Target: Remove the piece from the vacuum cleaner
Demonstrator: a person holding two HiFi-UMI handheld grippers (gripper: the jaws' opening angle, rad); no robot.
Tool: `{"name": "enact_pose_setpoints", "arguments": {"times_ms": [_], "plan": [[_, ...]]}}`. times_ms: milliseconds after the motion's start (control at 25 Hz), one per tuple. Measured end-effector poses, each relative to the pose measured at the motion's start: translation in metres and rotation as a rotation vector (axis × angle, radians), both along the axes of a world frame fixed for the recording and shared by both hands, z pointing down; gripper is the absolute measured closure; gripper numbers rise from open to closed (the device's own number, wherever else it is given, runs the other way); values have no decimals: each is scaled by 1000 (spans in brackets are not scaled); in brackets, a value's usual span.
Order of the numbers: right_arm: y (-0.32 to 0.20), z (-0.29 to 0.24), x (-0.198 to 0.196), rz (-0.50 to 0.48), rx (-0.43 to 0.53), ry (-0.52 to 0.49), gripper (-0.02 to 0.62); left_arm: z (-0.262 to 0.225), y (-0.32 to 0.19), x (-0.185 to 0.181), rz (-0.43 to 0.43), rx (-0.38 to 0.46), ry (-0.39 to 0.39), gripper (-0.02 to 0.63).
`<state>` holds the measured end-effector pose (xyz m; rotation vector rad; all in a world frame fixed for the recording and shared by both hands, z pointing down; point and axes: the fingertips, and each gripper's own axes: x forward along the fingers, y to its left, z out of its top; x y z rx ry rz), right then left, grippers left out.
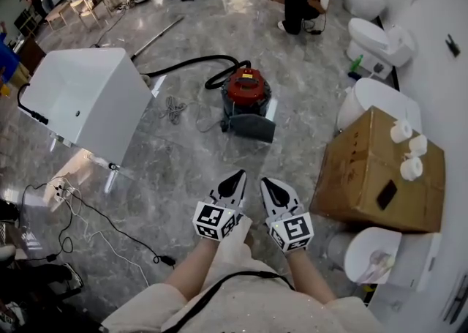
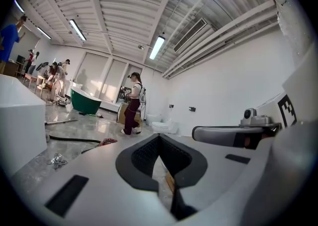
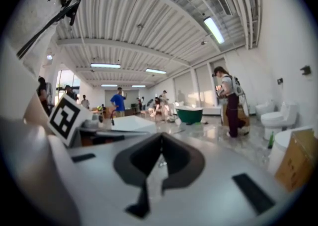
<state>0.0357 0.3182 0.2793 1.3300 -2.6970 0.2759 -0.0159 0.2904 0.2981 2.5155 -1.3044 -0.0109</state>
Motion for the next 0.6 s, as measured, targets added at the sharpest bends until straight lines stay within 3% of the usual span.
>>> {"name": "enact_pose_setpoints", "arguments": {"times_ms": [600], "plan": [[-104, 9, 5, 45, -31, -4, 581, 5, -110, 4, 14, -17, 36, 588]]}}
